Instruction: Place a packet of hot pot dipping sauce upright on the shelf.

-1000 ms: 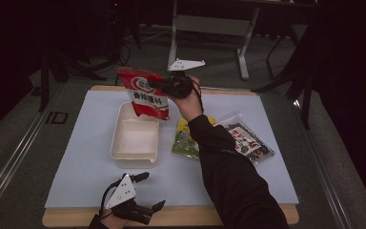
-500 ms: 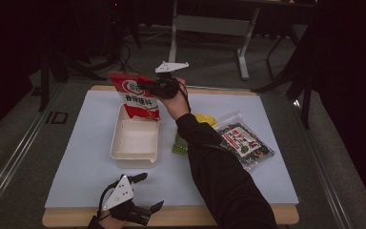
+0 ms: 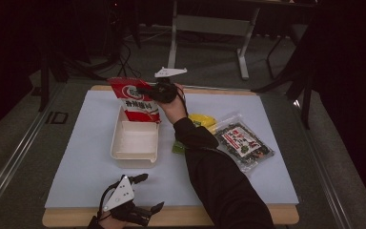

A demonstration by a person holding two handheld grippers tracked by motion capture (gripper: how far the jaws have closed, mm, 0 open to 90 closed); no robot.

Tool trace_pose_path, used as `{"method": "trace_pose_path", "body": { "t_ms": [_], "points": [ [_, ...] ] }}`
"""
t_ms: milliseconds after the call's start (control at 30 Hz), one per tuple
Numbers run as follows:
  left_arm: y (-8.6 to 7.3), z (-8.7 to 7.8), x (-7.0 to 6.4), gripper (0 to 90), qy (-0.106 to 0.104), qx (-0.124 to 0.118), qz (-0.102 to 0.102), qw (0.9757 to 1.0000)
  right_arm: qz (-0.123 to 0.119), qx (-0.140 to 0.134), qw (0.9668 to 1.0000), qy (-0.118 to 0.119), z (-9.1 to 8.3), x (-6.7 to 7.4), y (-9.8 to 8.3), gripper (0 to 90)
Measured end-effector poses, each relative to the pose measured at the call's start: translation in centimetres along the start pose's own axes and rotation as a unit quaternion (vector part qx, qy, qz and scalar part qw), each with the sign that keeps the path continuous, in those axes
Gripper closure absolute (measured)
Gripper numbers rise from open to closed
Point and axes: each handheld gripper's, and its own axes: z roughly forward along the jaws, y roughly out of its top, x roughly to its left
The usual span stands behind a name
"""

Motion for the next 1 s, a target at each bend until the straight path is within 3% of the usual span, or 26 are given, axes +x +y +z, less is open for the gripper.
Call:
{"method": "trace_pose_path", "body": {
  "t_ms": [200,333,367,1000],
  "points": [
    [0.0,0.0,0.0,2.1,0.000,0.000,0.001,1.0000,-0.003,-0.002,1.0000,0.004,0.1,0.2,0.0,89.1],
    [0.0,0.0,0.0,2.1,-0.001,-0.001,0.000,1.0000,0.004,-0.017,0.9998,0.008,0.1,0.2,0.0,89.1],
    [0.0,0.0,0.0,2.1,-0.001,-0.001,0.001,1.0000,0.015,-0.024,0.9995,0.017,0.3,0.2,-0.3,89.1],
    [0.0,0.1,-0.2,2.1,-0.004,0.005,0.008,0.9999,0.031,-0.041,0.9986,0.001,0.3,0.1,-1.5,89.1]
  ]
}}
